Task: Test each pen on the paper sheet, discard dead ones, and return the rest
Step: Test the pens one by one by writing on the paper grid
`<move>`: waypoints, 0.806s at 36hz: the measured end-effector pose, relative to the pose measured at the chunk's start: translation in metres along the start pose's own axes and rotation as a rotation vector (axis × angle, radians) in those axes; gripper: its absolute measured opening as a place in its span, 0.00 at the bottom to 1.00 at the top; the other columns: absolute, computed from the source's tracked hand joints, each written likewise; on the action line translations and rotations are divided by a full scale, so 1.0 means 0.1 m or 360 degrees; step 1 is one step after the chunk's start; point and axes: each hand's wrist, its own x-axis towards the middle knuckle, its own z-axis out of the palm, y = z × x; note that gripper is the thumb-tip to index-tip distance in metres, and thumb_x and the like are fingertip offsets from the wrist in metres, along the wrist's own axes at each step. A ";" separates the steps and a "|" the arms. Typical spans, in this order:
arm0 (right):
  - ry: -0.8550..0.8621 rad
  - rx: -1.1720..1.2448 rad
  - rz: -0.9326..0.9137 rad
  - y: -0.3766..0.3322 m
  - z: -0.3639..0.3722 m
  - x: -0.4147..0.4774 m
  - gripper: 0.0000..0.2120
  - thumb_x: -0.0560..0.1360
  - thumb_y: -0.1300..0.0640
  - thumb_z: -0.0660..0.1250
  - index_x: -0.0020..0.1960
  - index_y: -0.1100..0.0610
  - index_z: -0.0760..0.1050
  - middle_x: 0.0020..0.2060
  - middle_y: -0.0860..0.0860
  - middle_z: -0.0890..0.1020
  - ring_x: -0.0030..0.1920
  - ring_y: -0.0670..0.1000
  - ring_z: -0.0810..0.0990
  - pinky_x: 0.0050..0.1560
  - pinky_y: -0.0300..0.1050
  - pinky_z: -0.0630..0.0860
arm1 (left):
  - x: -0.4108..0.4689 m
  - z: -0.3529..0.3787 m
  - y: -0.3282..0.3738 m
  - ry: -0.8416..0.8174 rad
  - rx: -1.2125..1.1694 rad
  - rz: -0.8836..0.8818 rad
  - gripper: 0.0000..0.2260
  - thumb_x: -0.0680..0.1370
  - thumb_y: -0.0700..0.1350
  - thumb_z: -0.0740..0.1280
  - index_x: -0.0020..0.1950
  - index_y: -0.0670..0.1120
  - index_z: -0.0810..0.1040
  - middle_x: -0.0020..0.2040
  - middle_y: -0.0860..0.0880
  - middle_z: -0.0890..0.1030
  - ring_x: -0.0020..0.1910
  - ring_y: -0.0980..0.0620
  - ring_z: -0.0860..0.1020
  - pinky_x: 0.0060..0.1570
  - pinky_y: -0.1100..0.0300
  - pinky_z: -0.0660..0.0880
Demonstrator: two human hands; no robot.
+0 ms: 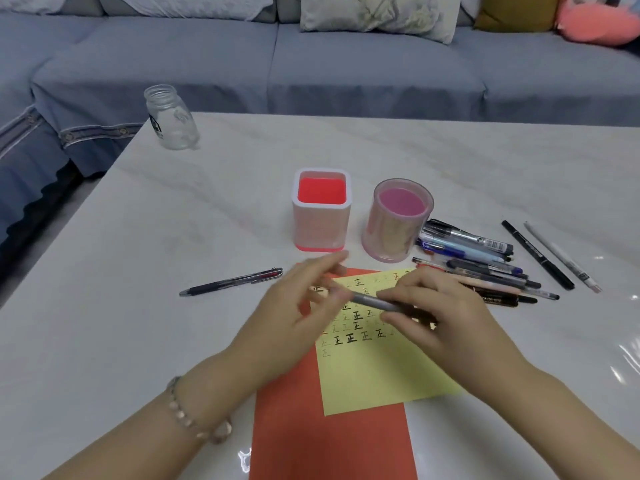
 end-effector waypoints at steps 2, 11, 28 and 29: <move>-0.0046 0.0004 -0.0015 -0.06 0.02 -0.01 0.10 0.69 0.48 0.68 0.47 0.51 0.81 0.38 0.41 0.74 0.37 0.39 0.72 0.38 0.29 0.69 | -0.06 0.04 0.02 -0.0112 0.0113 0.0144 0.12 0.75 0.53 0.62 0.57 0.58 0.77 0.46 0.58 0.79 0.45 0.61 0.76 0.45 0.73 0.70; 0.0154 0.0834 0.1064 -0.18 -0.11 0.01 0.07 0.70 0.55 0.71 0.35 0.56 0.80 0.21 0.52 0.78 0.21 0.44 0.65 0.23 0.32 0.63 | -0.16 0.08 -0.09 -0.0348 0.0416 0.0057 0.20 0.81 0.54 0.50 0.61 0.47 0.76 0.48 0.57 0.73 0.50 0.60 0.70 0.50 0.70 0.66; 0.0262 0.1220 0.1222 -0.46 0.45 0.02 0.22 0.76 0.57 0.64 0.27 0.55 0.58 0.18 0.48 0.62 0.20 0.46 0.60 0.21 0.33 0.58 | -0.37 0.28 0.02 -0.0408 -0.0210 -0.0182 0.08 0.79 0.48 0.56 0.40 0.53 0.67 0.30 0.60 0.71 0.29 0.60 0.66 0.31 0.69 0.63; 0.0265 0.1246 0.1241 -0.47 0.45 0.02 0.21 0.76 0.58 0.63 0.27 0.55 0.58 0.19 0.48 0.61 0.20 0.46 0.60 0.20 0.34 0.58 | -0.37 0.29 0.01 -0.0395 -0.0208 -0.0174 0.07 0.78 0.48 0.56 0.39 0.54 0.67 0.29 0.60 0.70 0.29 0.60 0.66 0.31 0.69 0.63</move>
